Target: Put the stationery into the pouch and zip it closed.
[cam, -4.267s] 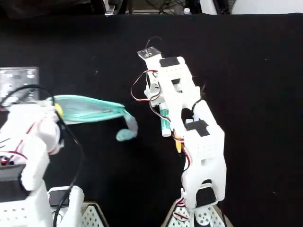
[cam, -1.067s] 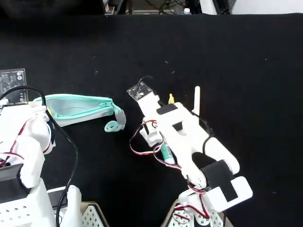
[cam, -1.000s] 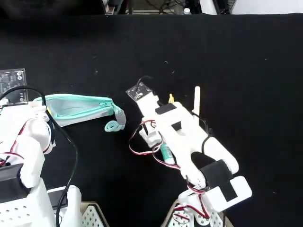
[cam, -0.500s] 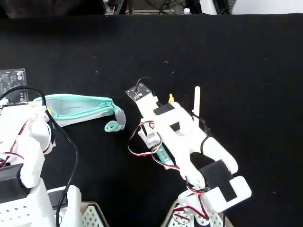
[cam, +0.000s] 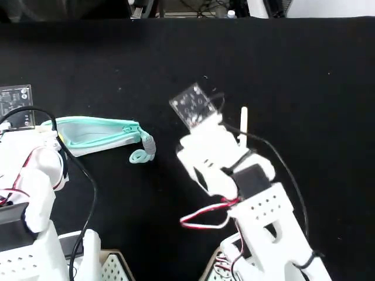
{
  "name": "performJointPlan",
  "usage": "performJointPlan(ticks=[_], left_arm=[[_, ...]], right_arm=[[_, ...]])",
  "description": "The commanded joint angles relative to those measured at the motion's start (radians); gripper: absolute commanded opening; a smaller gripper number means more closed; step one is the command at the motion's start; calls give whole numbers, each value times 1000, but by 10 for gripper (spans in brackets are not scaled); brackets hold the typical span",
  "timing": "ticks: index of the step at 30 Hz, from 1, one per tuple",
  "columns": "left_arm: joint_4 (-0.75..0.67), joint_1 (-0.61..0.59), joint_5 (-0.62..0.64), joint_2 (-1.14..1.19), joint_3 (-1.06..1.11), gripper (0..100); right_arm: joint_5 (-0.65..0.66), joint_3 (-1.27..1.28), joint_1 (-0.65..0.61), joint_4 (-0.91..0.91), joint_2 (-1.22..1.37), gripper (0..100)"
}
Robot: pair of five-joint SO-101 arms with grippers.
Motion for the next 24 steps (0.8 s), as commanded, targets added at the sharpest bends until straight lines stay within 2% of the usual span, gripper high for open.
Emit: performJointPlan(ticks=[1,8,18,24], left_arm=[[0,-7,-12,17,36,30],[0,-7,-12,17,36,30],[0,-7,-12,17,36,30],[0,-7,-12,17,36,30]], right_arm=[[15,94,-14,23,2,13],[121,216,-12,-66,229,15],[118,93,-18,-124,677,16],[124,39,-18,-123,779,16]])
